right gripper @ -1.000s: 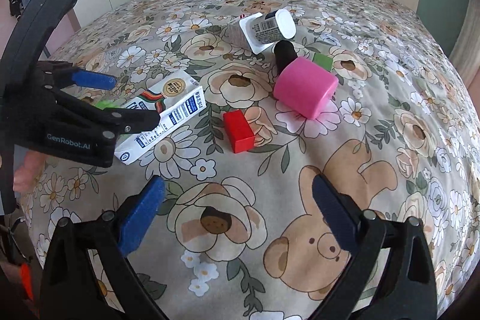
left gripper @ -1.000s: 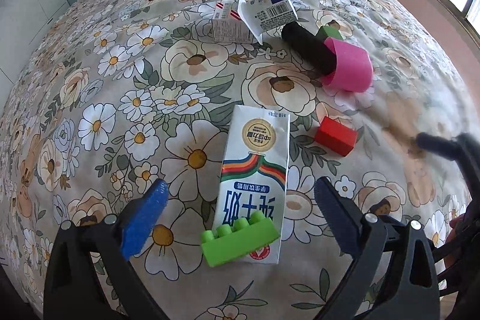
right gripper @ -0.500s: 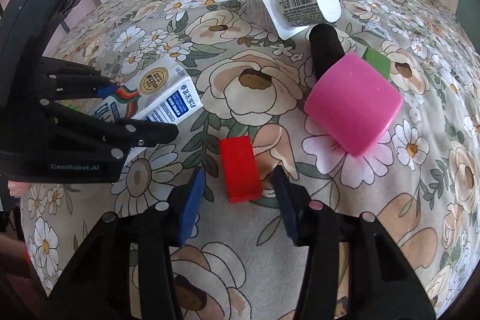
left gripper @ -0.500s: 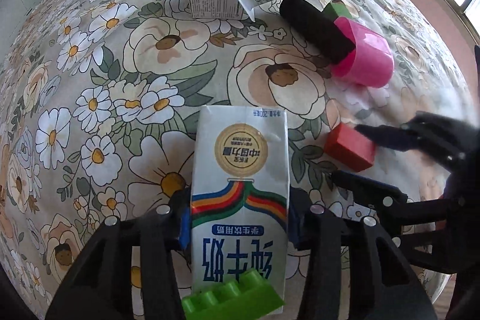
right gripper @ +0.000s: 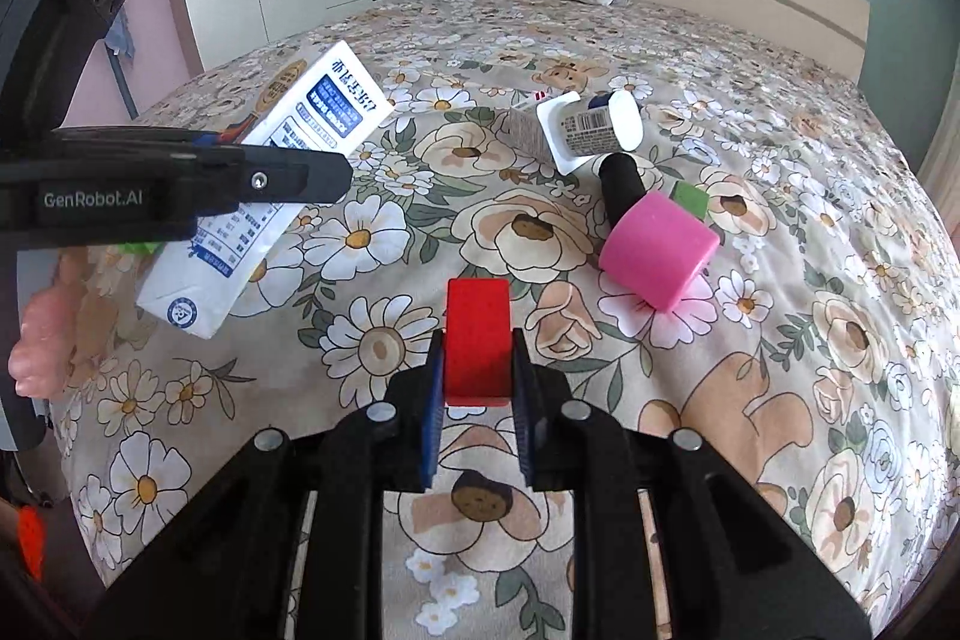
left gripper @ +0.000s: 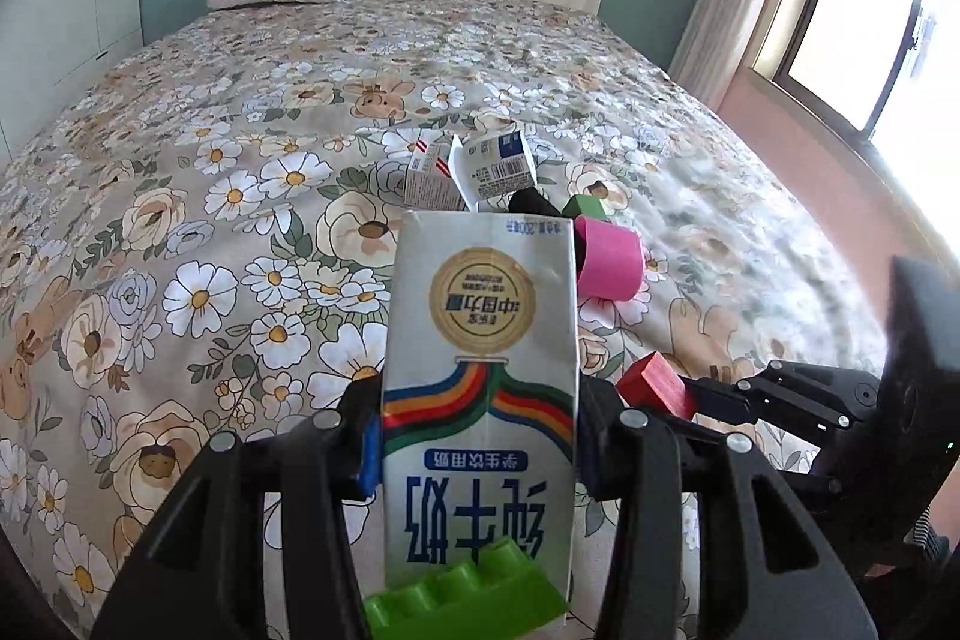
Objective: Collect trash
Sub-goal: 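Carry the milk carton and red block toward the white trash bin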
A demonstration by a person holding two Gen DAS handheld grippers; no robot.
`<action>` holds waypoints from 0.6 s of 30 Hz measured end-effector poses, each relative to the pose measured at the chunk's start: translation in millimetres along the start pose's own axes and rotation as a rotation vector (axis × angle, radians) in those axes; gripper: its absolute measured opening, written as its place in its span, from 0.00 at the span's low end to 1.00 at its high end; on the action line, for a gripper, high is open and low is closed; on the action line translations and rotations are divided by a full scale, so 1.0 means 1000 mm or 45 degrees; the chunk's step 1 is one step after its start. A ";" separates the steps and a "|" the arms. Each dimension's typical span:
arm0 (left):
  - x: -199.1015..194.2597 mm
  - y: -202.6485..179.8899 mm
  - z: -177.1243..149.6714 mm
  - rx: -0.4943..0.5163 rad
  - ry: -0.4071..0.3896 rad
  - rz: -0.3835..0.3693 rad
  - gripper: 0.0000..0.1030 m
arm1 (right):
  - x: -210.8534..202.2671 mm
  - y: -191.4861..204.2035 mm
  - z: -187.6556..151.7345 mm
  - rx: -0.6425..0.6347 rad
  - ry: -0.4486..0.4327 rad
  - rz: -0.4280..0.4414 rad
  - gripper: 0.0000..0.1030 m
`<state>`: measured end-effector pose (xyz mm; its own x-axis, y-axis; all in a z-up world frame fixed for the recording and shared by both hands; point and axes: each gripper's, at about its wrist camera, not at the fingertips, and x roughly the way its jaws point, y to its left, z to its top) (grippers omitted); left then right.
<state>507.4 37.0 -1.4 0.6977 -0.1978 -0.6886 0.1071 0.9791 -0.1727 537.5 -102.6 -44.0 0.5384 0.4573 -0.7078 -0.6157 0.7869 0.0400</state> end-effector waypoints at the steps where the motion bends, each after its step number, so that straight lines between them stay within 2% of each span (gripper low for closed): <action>1: -0.012 -0.003 -0.001 0.012 -0.050 0.003 0.48 | -0.009 0.003 0.000 0.011 -0.015 0.007 0.21; 3: -0.030 -0.009 -0.004 0.017 -0.101 -0.023 0.48 | -0.026 0.007 -0.002 0.035 -0.040 0.019 0.21; 7: -0.054 -0.017 -0.016 0.018 -0.122 -0.052 0.48 | -0.054 0.022 -0.008 0.036 -0.066 0.014 0.21; 11: -0.072 -0.029 -0.030 0.066 -0.132 -0.020 0.48 | -0.073 0.033 -0.016 0.045 -0.069 0.003 0.21; 14: -0.079 -0.034 -0.037 0.076 -0.088 -0.031 0.48 | -0.083 0.039 -0.023 0.053 -0.060 -0.004 0.21; 18: -0.075 -0.031 -0.047 0.000 0.060 -0.083 0.48 | -0.098 0.047 -0.033 0.065 -0.058 -0.016 0.21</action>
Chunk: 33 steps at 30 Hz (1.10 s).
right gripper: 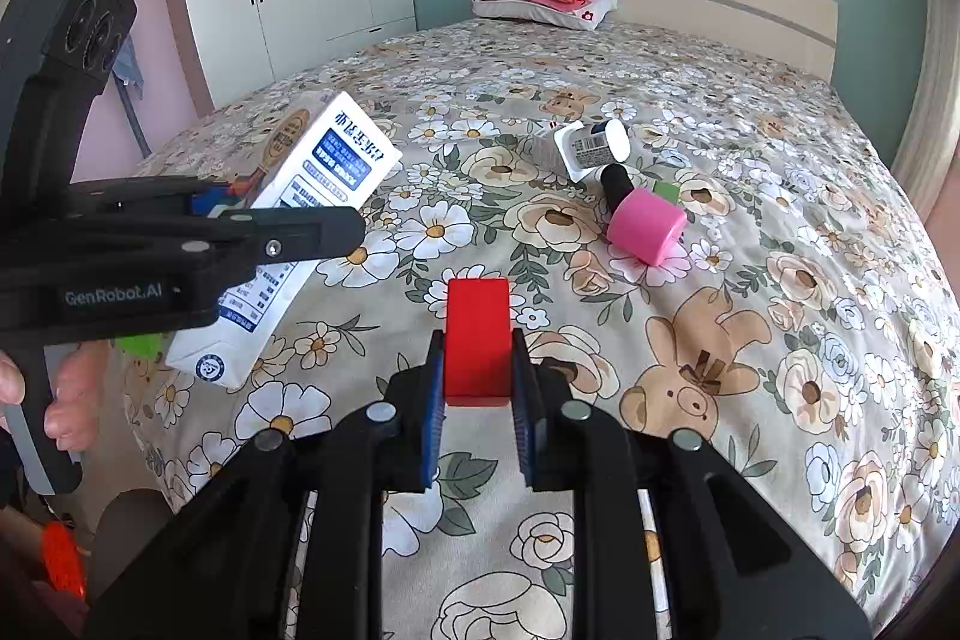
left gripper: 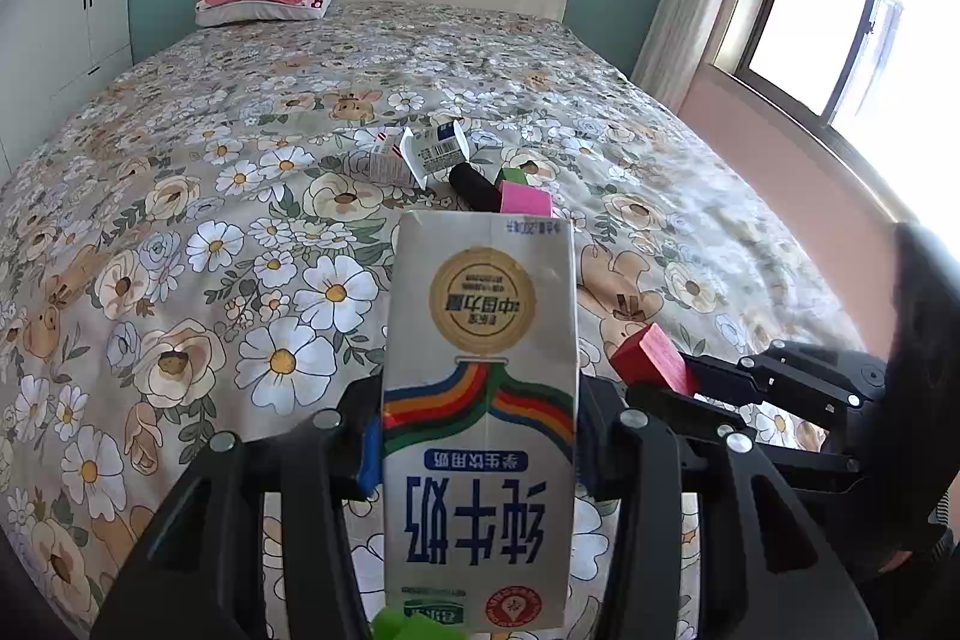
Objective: Collect trash
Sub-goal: 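Carry the milk carton and red block toward the white trash bin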
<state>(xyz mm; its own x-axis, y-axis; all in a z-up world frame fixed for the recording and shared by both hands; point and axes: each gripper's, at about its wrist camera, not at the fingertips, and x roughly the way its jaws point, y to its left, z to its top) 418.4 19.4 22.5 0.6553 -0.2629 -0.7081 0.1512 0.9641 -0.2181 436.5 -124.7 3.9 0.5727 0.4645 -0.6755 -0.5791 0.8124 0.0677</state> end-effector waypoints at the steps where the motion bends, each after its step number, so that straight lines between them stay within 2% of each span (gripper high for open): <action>1: 0.000 0.001 -0.003 -0.015 0.021 -0.013 0.48 | -0.005 0.004 -0.003 0.001 -0.001 -0.002 0.21; 8: -0.018 -0.007 -0.012 -0.015 -0.006 -0.004 0.48 | -0.027 0.006 -0.013 0.018 -0.014 -0.016 0.21; 16: -0.056 -0.023 -0.011 0.037 -0.091 0.034 0.48 | -0.059 0.012 -0.013 0.016 -0.059 -0.049 0.21; 25: -0.113 -0.045 -0.018 0.073 -0.169 0.075 0.48 | -0.125 0.032 -0.009 -0.018 -0.147 -0.087 0.21; 33: -0.169 -0.061 -0.037 0.107 -0.238 0.101 0.48 | -0.183 0.063 -0.022 -0.082 -0.203 -0.139 0.21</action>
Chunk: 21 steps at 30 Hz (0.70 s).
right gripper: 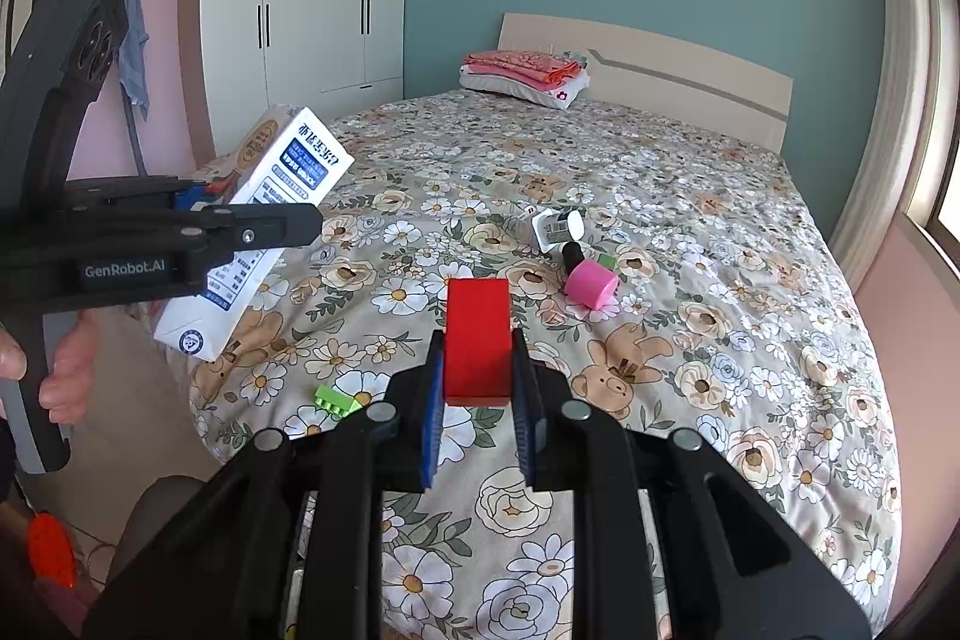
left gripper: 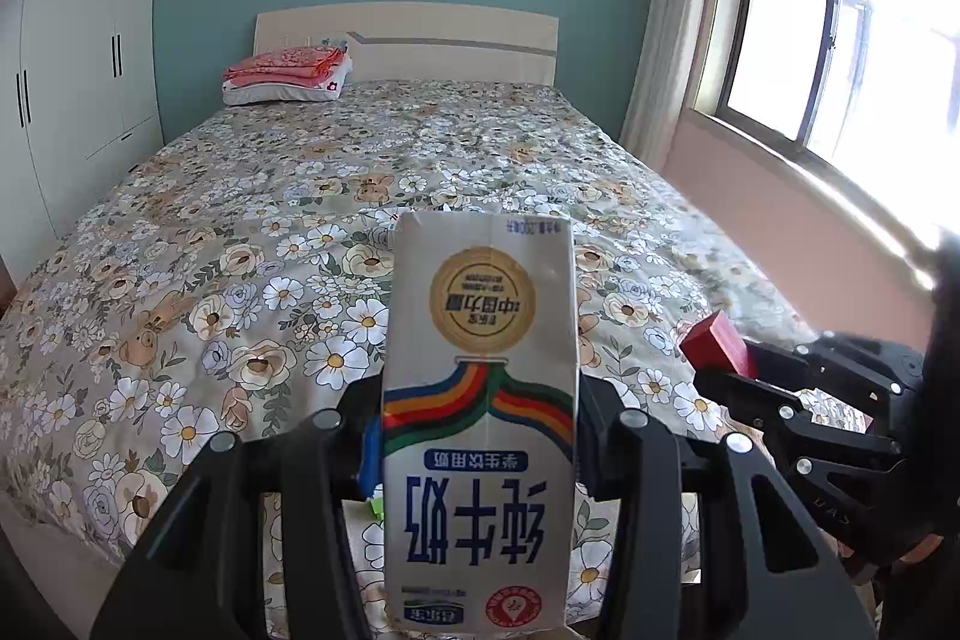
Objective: Collect trash
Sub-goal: 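Carry the milk carton and red block toward the white trash bin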
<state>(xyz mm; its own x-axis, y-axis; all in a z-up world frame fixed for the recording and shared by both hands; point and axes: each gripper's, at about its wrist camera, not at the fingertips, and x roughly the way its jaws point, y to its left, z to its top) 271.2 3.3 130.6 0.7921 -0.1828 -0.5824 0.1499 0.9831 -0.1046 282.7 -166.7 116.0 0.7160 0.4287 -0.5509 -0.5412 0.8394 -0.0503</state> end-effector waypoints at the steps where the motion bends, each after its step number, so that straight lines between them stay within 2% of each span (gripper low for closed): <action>1: -0.008 -0.002 -0.002 0.006 -0.009 0.004 0.48 | -0.007 0.003 -0.001 -0.008 -0.007 -0.004 0.21; 9: -0.058 -0.016 -0.025 0.063 -0.072 0.018 0.48 | -0.056 0.025 -0.019 -0.041 -0.041 -0.027 0.21; 21: -0.098 -0.016 -0.077 0.083 -0.107 0.008 0.48 | -0.103 0.047 -0.060 -0.019 -0.082 -0.028 0.21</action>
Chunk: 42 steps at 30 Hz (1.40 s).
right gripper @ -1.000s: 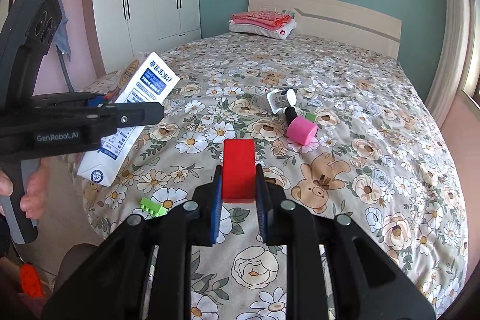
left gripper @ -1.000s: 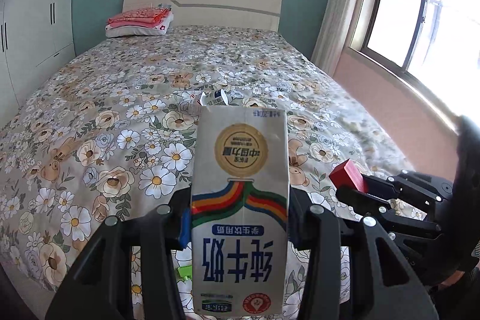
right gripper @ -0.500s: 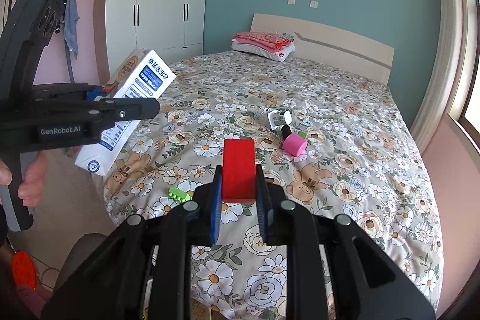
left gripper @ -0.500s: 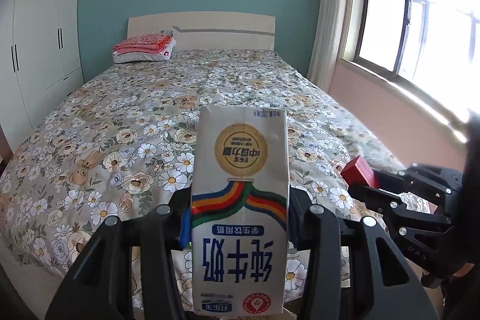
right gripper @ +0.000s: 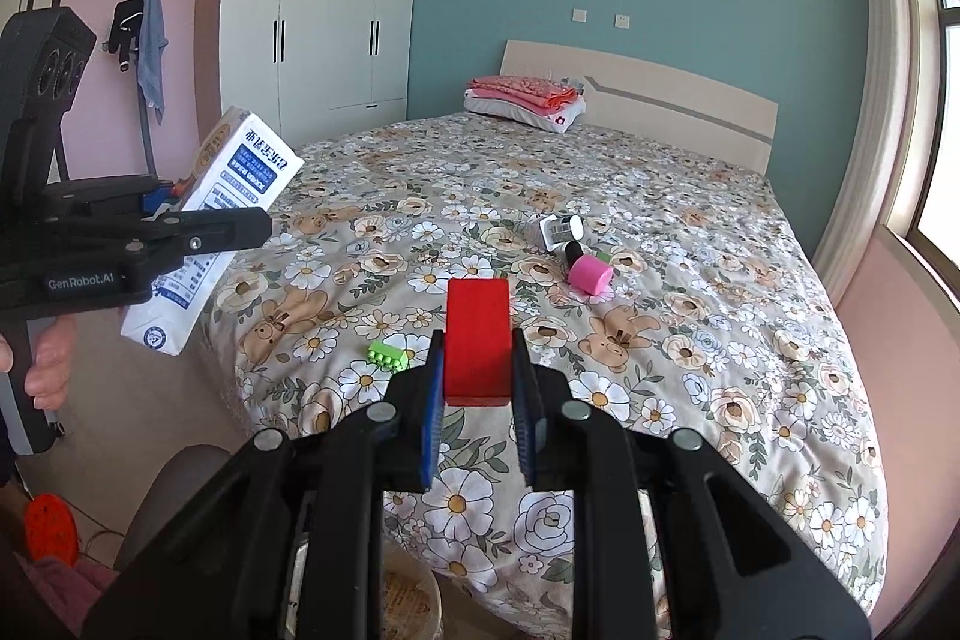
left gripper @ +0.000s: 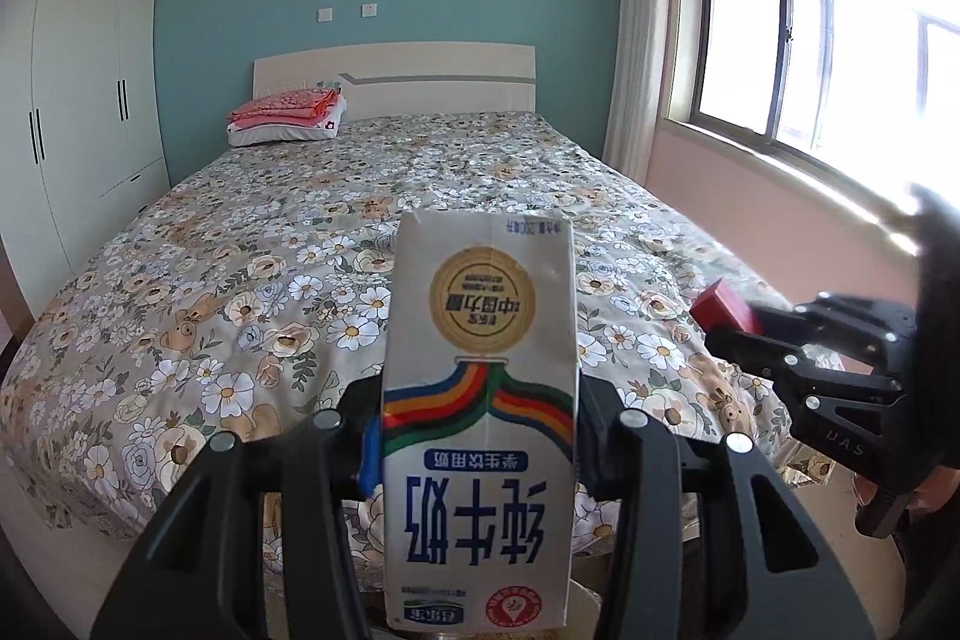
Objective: Collect trash
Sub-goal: 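Carry the milk carton and red block toward the white trash bin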
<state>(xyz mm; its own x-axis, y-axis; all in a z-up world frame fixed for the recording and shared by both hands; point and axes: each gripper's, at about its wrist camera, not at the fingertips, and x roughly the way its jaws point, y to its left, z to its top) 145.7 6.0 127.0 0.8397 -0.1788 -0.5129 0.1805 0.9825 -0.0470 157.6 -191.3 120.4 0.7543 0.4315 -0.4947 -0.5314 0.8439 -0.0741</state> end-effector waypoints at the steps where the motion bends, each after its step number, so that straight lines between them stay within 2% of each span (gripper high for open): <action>1: -0.002 0.001 -0.005 -0.008 0.002 -0.003 0.48 | -0.002 0.002 -0.004 0.006 -0.001 0.003 0.21; 11: -0.008 0.002 -0.060 0.015 0.042 -0.005 0.48 | -0.022 0.019 -0.044 0.047 0.024 0.030 0.21; 15: -0.009 0.001 -0.083 0.051 0.031 0.060 0.48 | -0.026 0.025 -0.062 0.063 0.022 0.034 0.21; 19: -0.001 0.002 -0.105 0.039 0.080 0.045 0.48 | -0.023 0.033 -0.082 0.093 0.043 0.067 0.21; 28: 0.019 0.007 -0.163 0.038 0.268 -0.020 0.48 | 0.000 0.055 -0.126 0.147 0.160 0.156 0.21; 34: 0.036 0.018 -0.198 0.008 0.413 -0.041 0.48 | 0.022 0.063 -0.159 0.176 0.274 0.181 0.21; 42: 0.073 0.021 -0.240 -0.020 0.617 -0.069 0.48 | 0.068 0.062 -0.202 0.251 0.468 0.271 0.21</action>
<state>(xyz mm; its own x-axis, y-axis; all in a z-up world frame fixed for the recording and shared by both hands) 87.8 26.4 -117.6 0.4934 -0.1878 -0.8493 0.2062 0.9738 -0.0955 98.1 -173.7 -92.4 0.4309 0.4904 -0.7575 -0.5495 0.8085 0.2108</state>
